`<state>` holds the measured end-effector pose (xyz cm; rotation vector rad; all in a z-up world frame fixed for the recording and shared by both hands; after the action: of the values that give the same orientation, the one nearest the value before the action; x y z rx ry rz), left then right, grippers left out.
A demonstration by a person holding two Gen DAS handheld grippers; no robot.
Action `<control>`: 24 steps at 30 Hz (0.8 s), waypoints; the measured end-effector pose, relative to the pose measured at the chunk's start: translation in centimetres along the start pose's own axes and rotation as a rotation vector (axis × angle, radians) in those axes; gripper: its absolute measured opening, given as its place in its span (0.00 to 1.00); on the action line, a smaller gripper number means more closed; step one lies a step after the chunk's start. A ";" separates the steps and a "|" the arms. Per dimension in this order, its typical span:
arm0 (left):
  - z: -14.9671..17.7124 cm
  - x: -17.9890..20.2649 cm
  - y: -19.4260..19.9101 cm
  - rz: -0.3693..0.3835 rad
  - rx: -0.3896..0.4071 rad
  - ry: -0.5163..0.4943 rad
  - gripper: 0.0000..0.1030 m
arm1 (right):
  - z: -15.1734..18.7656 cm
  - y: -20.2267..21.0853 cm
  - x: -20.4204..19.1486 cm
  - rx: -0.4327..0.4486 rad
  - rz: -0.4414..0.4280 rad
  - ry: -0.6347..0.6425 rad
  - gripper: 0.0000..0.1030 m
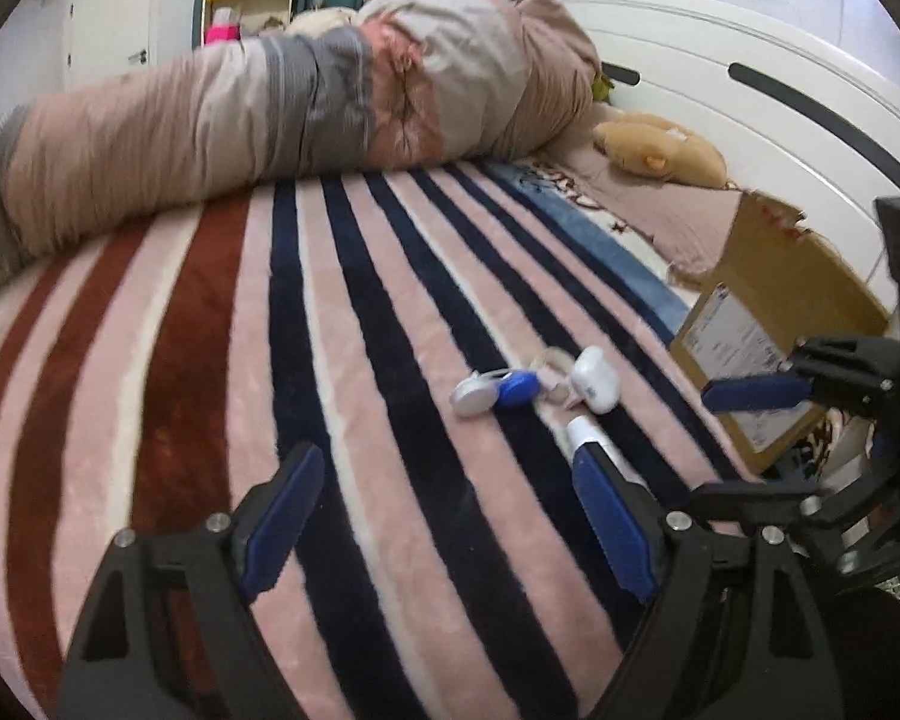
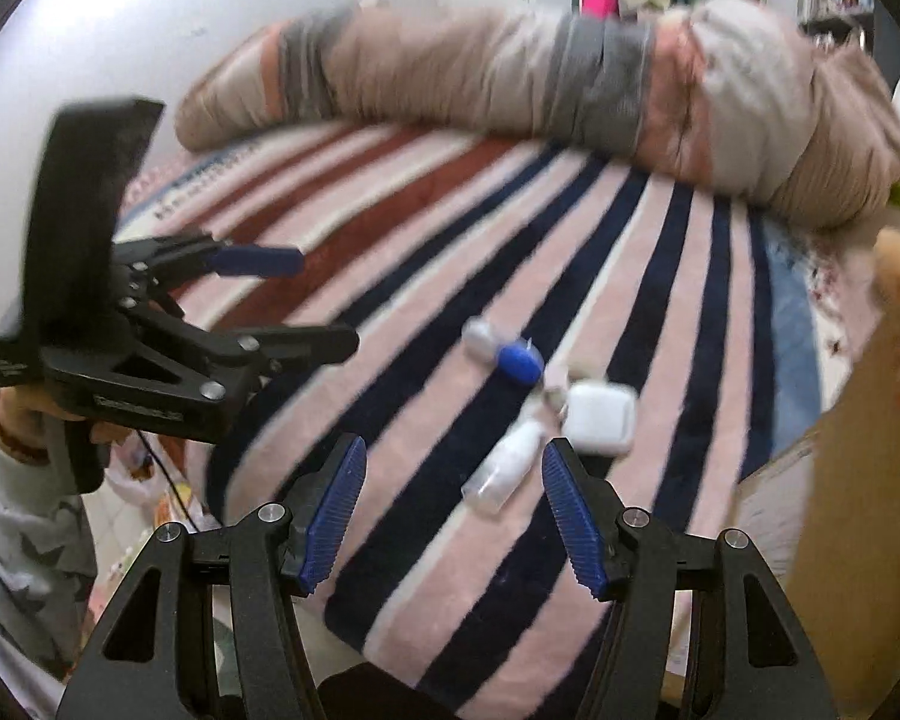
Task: Organize rigid objects
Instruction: 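Grasp the white pump bottle with the right gripper while the left grasps the blue-capped lens case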
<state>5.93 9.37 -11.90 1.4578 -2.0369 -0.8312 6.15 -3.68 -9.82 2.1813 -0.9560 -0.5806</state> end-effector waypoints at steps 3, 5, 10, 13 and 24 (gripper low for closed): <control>0.2 -0.4 -2.3 0.021 -0.021 0.001 0.81 | 0.3 -3.5 1.6 -0.070 0.014 -0.054 0.56; 0.1 -0.5 -3.8 0.044 -0.030 0.001 0.81 | 0.8 -5.1 2.8 -0.099 0.010 -0.094 0.56; -1.0 -0.4 -7.6 0.106 -0.043 0.004 0.80 | 1.2 -8.1 4.9 -0.134 -0.014 -0.150 0.55; -1.6 0.2 -9.2 0.154 -0.039 -0.001 0.79 | 1.3 -8.7 5.5 -0.123 -0.015 -0.142 0.46; -1.3 1.3 -9.3 0.202 -0.098 -0.010 0.12 | 1.6 -8.4 6.3 -0.101 -0.037 -0.137 0.27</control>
<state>12.49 5.66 -17.68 1.1749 -2.0781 -0.8420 13.04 -4.95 -17.76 2.0944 -0.9381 -0.7879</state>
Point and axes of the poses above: each gripper's, at about its wrist camera, not at the fingertips, and y roughly against the way its jaws point, x to its right, z to its underside, the point moved 3 cm from there along -y, roughly the way its jaws point, and after that the axes turned 7 degrees about -y, right-handed, at the moved point
